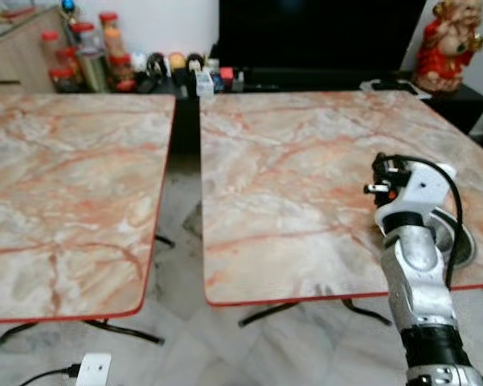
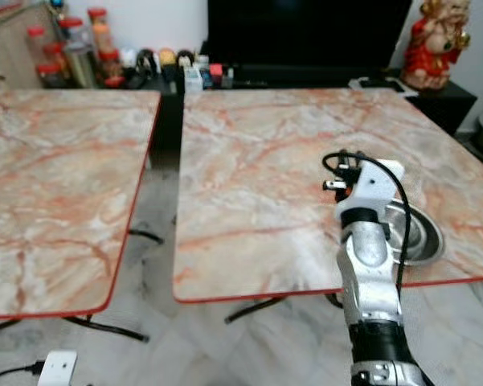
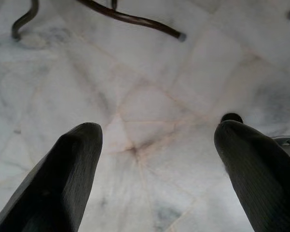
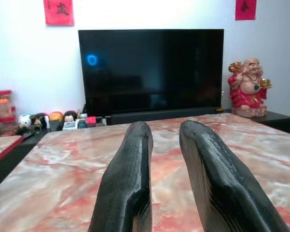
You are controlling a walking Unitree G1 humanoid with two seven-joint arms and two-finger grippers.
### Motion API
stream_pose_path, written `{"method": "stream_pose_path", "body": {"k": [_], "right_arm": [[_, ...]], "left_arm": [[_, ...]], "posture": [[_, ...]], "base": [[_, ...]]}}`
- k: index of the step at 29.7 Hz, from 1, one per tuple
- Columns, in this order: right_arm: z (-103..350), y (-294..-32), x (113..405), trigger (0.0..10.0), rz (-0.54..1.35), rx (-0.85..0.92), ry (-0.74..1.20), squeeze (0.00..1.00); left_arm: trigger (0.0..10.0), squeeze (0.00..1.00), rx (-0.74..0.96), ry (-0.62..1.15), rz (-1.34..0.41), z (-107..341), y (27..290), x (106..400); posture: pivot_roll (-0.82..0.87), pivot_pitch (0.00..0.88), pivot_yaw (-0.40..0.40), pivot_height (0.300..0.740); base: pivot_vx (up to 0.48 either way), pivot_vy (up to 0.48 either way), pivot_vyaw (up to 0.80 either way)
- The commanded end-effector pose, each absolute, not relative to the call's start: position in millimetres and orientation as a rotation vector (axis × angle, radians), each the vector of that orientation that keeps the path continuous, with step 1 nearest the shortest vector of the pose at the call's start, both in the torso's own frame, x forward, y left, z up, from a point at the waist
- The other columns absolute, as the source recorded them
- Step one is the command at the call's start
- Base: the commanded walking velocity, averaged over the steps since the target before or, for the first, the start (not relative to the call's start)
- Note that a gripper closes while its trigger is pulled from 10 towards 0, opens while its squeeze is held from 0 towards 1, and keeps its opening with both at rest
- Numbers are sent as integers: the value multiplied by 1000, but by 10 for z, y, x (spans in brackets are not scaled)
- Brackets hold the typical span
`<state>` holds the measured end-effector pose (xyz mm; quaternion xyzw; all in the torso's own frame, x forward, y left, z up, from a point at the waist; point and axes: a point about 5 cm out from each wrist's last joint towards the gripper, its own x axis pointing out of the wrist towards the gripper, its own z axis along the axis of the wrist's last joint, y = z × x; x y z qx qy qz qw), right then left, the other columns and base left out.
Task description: Setting the table
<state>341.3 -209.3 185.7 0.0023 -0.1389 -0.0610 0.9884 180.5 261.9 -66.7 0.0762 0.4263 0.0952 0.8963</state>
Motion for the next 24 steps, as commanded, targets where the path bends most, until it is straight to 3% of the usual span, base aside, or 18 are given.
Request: {"method": "stream_pose_path", "body": {"k": [1,24], "right_arm": [[1851,-2154,3404,10000,-143,9,-279,0],[1869,-2154,3418,10000,-145,-5,-278,0]], "left_arm": [[10000,0,154,902,193,-687,2612,1777],[10000,0,155,896,201,-668,2627,1807]], "posture": [[8,27,-22,740],[10,63,-11,740]], "base": [[0,326,0],[0,325,0]]}}
